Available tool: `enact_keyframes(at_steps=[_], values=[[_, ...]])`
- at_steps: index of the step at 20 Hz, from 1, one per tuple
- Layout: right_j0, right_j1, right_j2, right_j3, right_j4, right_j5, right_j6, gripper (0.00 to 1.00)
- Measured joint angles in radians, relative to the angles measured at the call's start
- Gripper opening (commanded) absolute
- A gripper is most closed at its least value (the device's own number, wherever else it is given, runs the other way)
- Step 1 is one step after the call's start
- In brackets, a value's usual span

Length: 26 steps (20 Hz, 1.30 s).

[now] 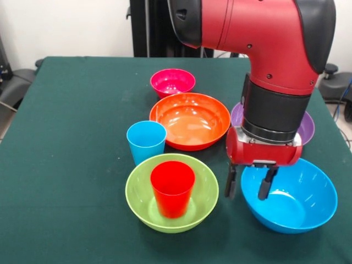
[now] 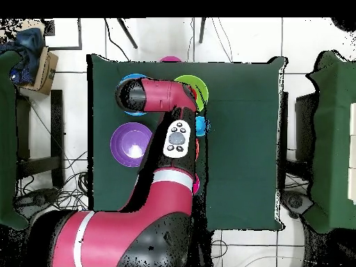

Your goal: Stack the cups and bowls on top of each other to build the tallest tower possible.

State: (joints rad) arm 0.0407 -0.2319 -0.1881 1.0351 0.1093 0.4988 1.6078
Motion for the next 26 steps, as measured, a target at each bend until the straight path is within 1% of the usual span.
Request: enact_keyframes(at_steps=[10, 26], values=[[0.022, 0.010, 0.001, -0.002, 0.000, 0.000, 0.005, 1.00], [0.021, 0.016, 0.025, -0.002, -0.001, 0.000, 0.005, 1.00]])
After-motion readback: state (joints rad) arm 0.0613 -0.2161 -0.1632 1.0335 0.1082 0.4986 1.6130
